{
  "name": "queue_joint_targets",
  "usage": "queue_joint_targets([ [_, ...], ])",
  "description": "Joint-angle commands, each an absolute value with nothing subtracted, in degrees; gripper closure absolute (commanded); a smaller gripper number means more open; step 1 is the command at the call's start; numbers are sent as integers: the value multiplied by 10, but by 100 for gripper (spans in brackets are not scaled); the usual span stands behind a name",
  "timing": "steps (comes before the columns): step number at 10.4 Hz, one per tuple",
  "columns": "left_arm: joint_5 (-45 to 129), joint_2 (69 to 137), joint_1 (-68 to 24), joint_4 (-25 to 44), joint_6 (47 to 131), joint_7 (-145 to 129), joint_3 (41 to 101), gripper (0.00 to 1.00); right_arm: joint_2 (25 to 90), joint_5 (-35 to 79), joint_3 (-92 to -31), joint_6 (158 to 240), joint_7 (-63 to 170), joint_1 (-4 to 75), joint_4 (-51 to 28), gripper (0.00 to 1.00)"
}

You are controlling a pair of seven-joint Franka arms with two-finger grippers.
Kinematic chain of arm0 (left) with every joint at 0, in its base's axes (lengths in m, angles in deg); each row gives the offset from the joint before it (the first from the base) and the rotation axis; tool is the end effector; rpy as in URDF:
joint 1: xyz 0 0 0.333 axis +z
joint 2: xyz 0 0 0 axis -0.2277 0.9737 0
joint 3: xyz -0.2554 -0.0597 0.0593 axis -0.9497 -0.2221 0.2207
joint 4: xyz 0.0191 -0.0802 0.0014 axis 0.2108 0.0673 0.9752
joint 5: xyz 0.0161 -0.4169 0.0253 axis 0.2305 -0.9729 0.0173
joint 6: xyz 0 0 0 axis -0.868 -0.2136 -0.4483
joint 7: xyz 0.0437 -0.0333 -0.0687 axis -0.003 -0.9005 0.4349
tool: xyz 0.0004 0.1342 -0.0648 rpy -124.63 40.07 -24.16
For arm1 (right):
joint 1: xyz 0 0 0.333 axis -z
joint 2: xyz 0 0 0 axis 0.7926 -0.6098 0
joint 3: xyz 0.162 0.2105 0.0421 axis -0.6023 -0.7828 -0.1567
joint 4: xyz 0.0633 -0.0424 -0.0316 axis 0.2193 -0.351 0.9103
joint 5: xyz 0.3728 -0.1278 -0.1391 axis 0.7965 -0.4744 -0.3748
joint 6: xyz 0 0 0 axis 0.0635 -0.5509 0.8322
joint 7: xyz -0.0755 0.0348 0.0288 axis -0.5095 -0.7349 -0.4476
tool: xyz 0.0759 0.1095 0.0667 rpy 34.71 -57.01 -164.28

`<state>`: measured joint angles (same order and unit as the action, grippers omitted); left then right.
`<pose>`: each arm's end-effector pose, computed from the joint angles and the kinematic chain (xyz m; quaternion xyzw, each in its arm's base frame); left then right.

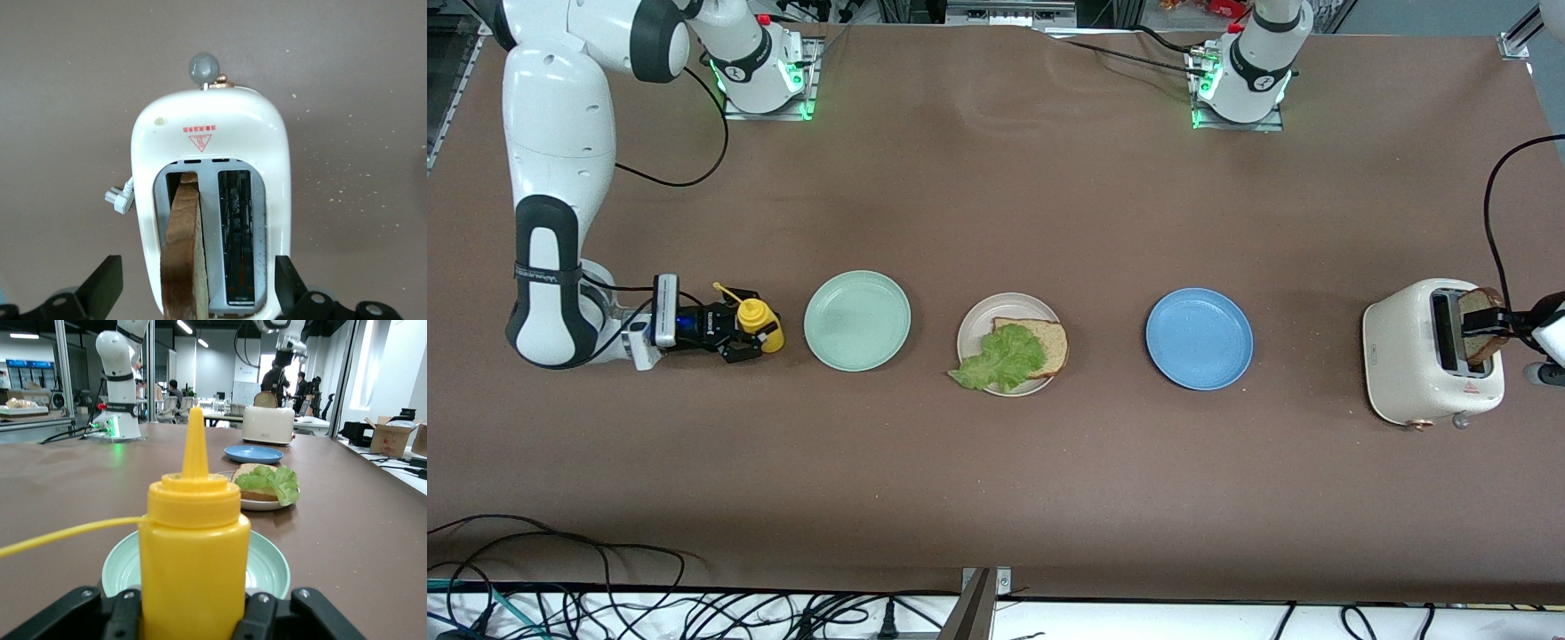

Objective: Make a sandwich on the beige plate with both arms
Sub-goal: 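Lower the mustard bottle while the left gripper grasps the toaster toast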

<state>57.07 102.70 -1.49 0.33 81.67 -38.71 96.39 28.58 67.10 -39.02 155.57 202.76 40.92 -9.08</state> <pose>0.6283 0.2246 0.2829 -0.9930 0.0710 0.0770 0.0554 0.5666 0.0090 0.0685 -0.4760 -0.6043 -0.4252 0.4770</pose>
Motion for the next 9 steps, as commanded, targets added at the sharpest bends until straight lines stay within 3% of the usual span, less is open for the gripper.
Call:
queue_joint_targets([
  [1, 570, 1016, 1, 25, 834, -435, 957, 0, 267, 707, -401, 1506, 2035, 423, -96, 100],
  [2, 549, 1017, 11, 29, 835, -440, 957, 7, 258, 714, -407, 1495, 2036, 429, -97, 100],
  [3, 544, 1017, 13, 33, 835, -442, 957, 35, 256, 715, -407, 1490, 2036, 438, -100, 88],
  [4, 545, 1017, 13, 37, 834, -444, 957, 79, 256, 715, -408, 1490, 2035, 451, -100, 51],
  [5, 546, 1019, 13, 38, 834, -471, 957, 99, 255, 714, -408, 1484, 2029, 455, -100, 1],
  [9, 545, 1019, 19, 34, 834, -538, 957, 100, 255, 708, -405, 1490, 2027, 479, -92, 0],
])
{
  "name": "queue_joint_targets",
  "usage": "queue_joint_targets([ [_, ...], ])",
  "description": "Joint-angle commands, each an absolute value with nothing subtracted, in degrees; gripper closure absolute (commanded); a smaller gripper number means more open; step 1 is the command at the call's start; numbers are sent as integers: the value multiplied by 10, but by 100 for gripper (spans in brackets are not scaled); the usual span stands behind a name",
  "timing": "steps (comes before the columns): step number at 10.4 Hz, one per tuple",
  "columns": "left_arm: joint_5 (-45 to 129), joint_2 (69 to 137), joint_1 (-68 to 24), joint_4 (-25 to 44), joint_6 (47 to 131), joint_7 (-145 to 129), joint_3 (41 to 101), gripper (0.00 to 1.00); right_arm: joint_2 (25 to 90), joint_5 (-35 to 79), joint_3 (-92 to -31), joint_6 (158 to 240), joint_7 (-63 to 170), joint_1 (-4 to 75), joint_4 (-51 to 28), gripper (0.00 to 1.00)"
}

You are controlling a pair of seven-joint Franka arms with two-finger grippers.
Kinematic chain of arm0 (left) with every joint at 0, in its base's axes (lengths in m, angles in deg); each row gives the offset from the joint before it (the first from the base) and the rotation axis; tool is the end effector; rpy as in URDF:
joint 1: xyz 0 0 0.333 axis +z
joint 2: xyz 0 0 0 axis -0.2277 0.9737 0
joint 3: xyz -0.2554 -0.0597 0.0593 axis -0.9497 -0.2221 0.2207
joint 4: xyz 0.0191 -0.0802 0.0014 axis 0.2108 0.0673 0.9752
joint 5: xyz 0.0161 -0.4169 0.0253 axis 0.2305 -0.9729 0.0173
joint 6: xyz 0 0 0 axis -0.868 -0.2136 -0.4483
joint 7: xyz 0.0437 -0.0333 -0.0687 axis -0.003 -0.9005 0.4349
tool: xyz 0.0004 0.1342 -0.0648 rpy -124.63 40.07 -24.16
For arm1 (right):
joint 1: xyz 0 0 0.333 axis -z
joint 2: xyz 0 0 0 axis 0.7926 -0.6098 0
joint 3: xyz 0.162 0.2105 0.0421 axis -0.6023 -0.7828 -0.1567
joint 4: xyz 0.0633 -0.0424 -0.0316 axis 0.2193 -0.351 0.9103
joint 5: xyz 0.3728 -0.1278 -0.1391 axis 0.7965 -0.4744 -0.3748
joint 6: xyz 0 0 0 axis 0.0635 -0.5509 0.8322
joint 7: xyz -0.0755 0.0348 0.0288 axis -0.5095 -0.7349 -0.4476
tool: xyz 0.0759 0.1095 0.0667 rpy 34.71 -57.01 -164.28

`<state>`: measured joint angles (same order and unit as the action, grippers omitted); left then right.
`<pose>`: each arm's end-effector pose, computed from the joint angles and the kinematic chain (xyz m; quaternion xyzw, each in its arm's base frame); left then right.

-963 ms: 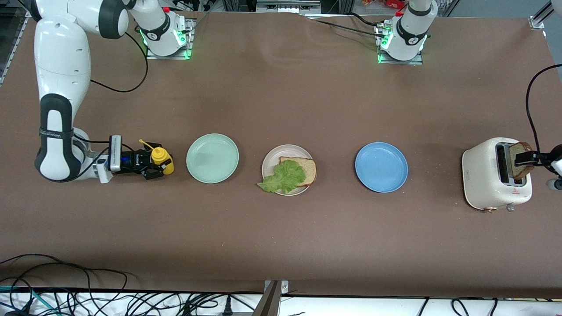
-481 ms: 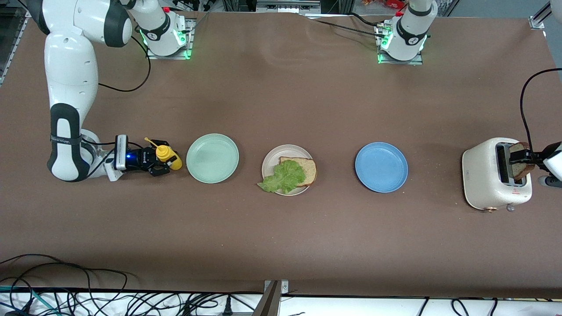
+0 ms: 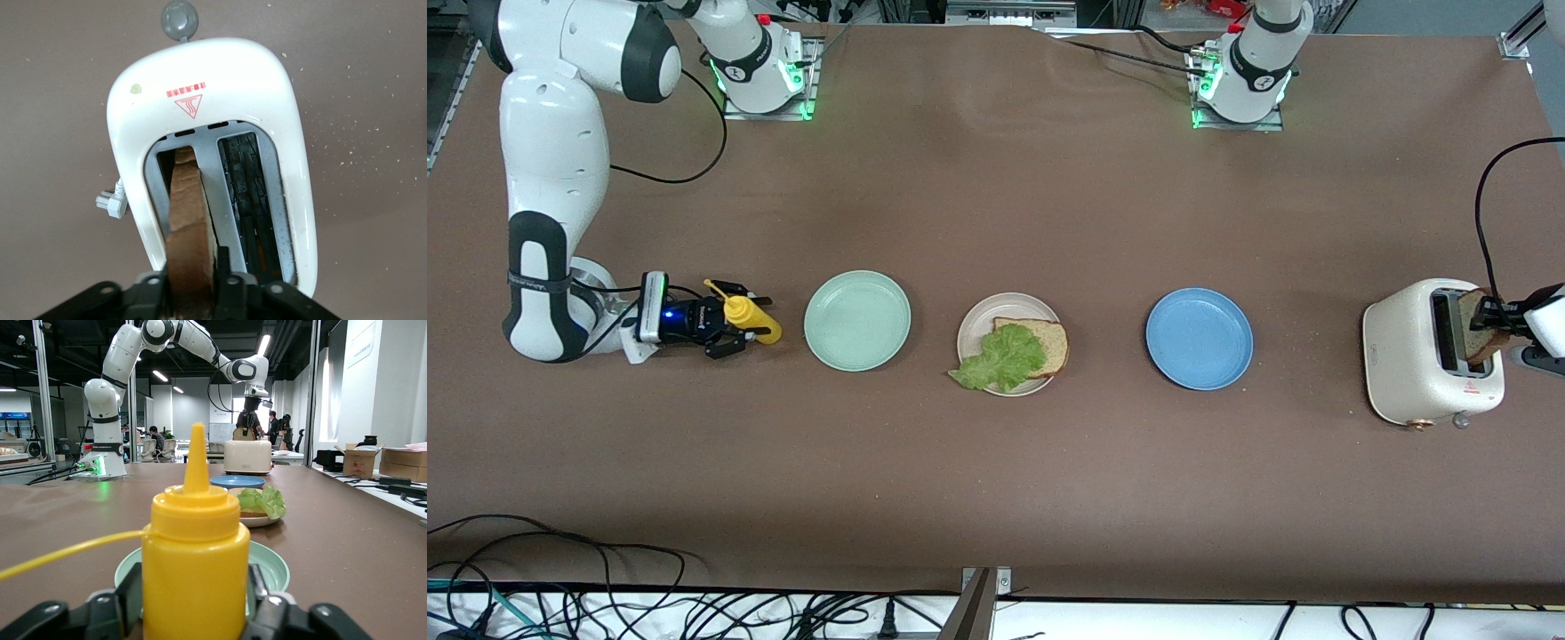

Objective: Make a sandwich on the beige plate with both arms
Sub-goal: 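Lower the mustard bottle while the left gripper grasps the toaster toast, then release the mustard bottle while the left gripper lifts the toast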

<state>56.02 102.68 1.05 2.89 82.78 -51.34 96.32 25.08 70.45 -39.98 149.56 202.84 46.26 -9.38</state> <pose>0.6100 0.2472 0.2630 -0.9832 0.1561 0.0900 0.0306 0.5469 -0.0252 0.0495 -0.4826 -0.5415 -0.4665 0.5063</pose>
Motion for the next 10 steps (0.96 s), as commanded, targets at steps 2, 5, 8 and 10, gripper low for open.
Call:
queue_joint_targets([
  [2, 547, 1016, 17, 28, 833, -545, 956, 100, 249, 706, -405, 1492, 2028, 486, -89, 0],
  [5, 551, 1012, 12, 9, 824, -569, 955, 100, 248, 650, -390, 1503, 2025, 508, -53, 0],
  [8, 554, 1012, 8, -41, 788, -594, 955, 100, 249, 574, -338, 1525, 1952, 511, 2, 0],
  [10, 549, 1012, -5, -98, 720, -595, 955, 100, 254, 551, -319, 1525, 1879, 510, 24, 0],
])
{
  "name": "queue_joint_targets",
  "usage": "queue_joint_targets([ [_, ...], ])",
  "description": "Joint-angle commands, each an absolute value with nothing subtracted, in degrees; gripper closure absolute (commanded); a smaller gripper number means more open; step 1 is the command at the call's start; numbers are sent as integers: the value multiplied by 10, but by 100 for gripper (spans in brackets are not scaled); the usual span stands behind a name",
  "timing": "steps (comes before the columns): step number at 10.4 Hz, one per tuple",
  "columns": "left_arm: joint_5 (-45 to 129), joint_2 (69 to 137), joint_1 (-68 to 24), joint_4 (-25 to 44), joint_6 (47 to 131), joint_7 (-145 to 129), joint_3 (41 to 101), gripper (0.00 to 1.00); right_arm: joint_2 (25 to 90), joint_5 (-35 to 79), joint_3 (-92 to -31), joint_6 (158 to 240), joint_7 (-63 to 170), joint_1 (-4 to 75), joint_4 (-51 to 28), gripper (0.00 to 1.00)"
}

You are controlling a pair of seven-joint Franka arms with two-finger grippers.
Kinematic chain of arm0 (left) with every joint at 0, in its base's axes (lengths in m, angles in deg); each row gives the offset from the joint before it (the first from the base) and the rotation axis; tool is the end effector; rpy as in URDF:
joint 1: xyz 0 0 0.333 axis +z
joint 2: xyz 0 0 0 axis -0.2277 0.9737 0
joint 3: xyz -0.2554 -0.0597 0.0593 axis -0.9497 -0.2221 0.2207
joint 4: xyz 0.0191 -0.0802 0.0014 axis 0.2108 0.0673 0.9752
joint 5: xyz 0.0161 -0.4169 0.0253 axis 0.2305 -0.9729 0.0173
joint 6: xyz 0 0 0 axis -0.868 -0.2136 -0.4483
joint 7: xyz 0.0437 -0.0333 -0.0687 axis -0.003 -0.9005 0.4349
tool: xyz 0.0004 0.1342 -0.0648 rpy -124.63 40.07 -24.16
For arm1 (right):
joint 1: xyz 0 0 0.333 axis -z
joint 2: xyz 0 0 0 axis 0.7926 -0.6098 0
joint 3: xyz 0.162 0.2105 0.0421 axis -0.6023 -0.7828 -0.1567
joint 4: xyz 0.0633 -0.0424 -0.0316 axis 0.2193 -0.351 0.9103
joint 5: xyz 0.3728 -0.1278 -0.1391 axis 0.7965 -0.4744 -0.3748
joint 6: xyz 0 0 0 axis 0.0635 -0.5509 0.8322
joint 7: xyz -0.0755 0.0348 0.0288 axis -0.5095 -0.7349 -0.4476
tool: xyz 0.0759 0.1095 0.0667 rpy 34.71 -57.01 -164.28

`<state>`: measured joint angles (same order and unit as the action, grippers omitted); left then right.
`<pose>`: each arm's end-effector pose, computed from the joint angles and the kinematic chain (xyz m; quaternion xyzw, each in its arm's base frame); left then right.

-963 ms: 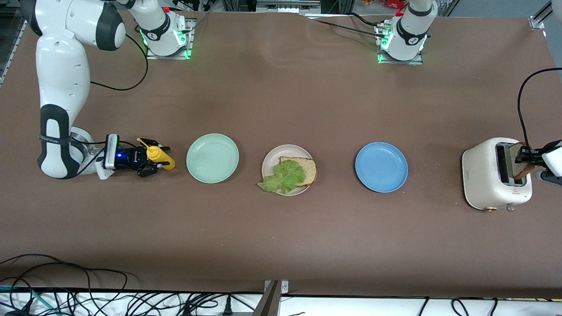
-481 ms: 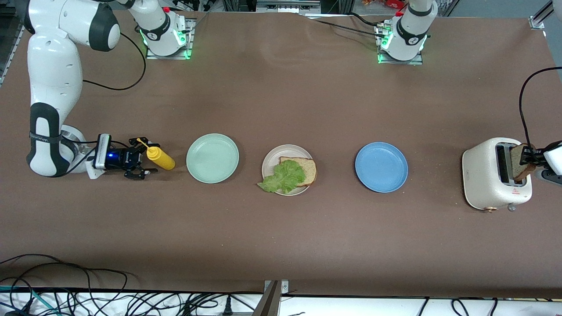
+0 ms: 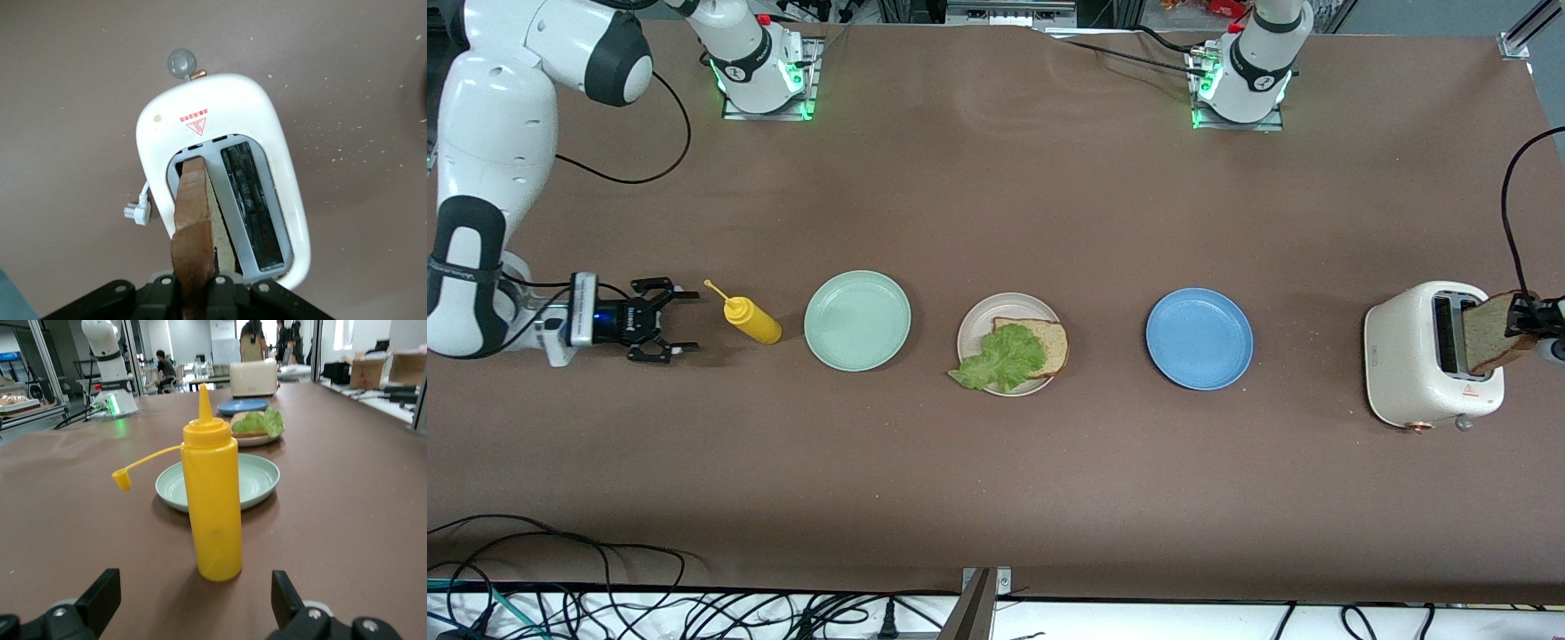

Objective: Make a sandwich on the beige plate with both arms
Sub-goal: 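Release the mustard bottle while the left gripper lifts the toast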

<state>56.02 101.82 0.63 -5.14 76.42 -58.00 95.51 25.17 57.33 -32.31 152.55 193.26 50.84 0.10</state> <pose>0.6320 0.2389 0.3318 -0.9727 0.2177 0.0720 0.0364 0.5626 -0.1473 0.0854 -0.5762 -0.5873 -0.3391 0.4561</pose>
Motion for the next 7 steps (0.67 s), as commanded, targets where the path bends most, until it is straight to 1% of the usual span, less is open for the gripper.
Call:
queue_joint_targets([
  [1, 546, 1012, -13, -120, 682, -596, 949, 100, 260, 548, -309, 1519, 1806, 508, 34, 0],
  [3, 545, 1012, -16, -165, 612, -595, 929, 100, 269, 537, -302, 1519, 1690, 508, 79, 0],
  [4, 524, 1012, -16, -173, 578, -587, 913, 100, 272, 534, -296, 1519, 1635, 506, 101, 0],
  [5, 468, 1012, -16, -174, 550, -576, 909, 100, 273, 524, -285, 1519, 1581, 501, 125, 0],
  [7, 403, 1017, -29, -170, 514, -558, 898, 100, 278, 500, -282, 1520, 1481, 498, 173, 0],
])
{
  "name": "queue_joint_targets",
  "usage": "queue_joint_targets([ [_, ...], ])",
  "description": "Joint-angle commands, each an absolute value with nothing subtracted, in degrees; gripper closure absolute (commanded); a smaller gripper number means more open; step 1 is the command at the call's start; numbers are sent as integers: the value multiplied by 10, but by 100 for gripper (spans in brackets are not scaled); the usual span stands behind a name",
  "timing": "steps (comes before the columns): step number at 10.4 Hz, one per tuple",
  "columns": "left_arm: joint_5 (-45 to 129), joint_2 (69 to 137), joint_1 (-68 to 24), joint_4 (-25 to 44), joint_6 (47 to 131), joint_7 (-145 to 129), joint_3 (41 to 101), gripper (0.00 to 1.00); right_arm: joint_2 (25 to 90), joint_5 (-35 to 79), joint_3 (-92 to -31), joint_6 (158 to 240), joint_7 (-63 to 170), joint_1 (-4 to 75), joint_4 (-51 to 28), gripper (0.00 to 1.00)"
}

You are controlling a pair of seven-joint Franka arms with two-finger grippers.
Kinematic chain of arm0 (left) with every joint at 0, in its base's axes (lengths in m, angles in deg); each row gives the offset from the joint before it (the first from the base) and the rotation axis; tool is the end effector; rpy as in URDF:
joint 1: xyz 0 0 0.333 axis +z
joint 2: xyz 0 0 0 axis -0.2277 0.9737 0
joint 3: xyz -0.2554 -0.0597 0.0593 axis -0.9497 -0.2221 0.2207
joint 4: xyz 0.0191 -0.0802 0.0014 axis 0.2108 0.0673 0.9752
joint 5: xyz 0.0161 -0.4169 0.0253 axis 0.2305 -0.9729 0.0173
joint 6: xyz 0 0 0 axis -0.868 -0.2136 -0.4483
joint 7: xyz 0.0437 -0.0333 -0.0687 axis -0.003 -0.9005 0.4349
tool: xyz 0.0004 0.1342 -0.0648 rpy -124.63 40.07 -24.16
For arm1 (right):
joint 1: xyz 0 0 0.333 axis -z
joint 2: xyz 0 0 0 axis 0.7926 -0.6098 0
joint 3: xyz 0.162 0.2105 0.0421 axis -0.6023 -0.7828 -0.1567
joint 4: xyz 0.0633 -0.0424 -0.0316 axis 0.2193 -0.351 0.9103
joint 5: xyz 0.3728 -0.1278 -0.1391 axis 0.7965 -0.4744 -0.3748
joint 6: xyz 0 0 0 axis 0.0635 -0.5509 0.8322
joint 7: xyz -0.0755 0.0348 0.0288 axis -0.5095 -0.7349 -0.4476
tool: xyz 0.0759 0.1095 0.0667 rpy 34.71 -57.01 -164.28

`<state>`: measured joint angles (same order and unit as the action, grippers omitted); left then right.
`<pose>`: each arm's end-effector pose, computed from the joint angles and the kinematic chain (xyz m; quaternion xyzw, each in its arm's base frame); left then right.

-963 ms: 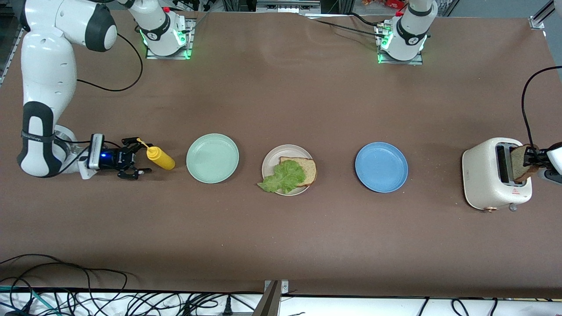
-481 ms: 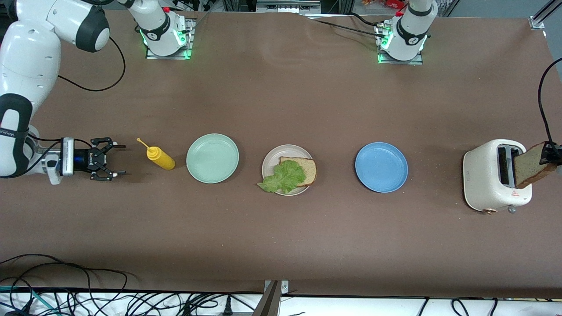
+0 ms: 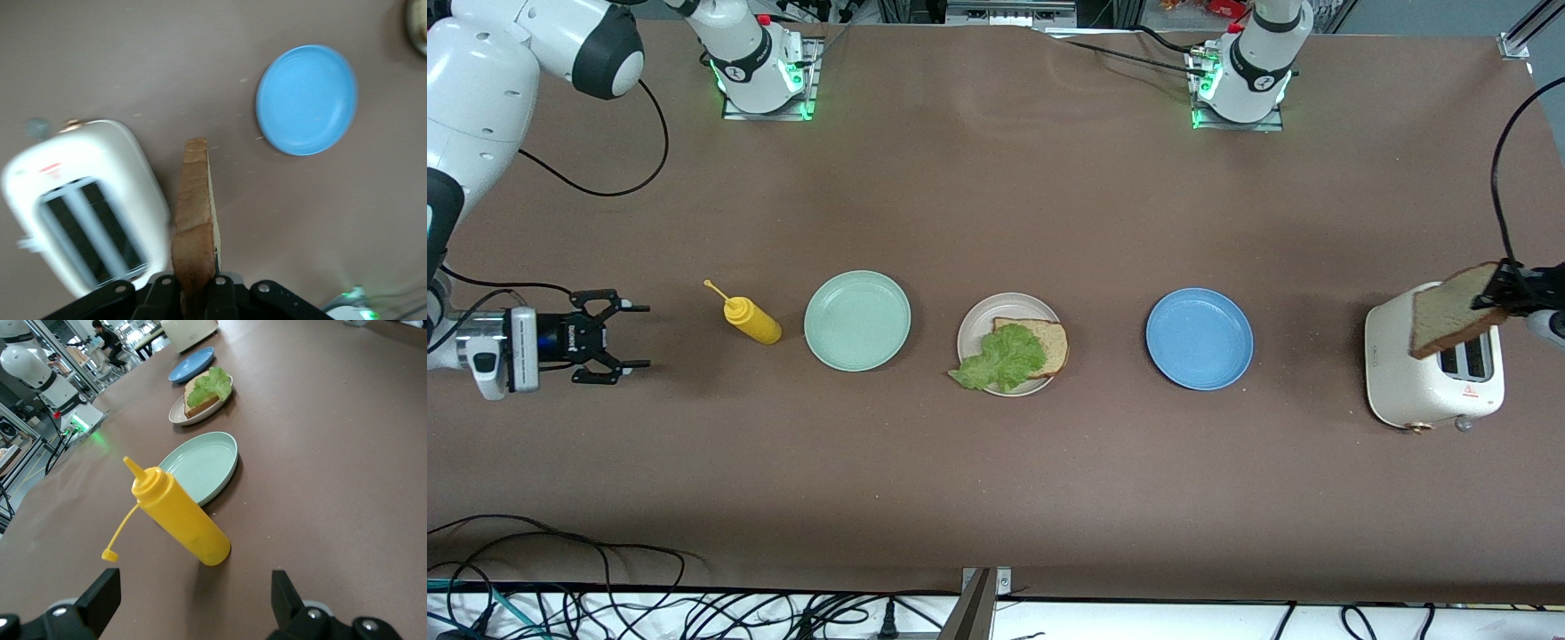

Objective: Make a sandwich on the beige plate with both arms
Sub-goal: 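Release the mustard bottle while the left gripper lifts the toast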

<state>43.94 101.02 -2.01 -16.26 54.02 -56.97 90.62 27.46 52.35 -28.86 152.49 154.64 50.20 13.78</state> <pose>0.6346 0.1224 0.4084 0.9564 -0.2542 -0.0945 0.1085 0.6272 -0.1602 0.1849 -0.7366 -0.4767 -0.1657 0.4502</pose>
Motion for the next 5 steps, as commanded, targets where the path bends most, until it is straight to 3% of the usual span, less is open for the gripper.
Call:
queue_joint_targets([
  [1, 368, 1021, -49, -161, 510, -542, 894, 100, 293, 482, -277, 1520, 1439, 495, 188, 0],
  [5, 257, 1077, -132, -160, 494, -429, 890, 100, 351, 433, -258, 1520, 1254, 453, 222, 0],
])
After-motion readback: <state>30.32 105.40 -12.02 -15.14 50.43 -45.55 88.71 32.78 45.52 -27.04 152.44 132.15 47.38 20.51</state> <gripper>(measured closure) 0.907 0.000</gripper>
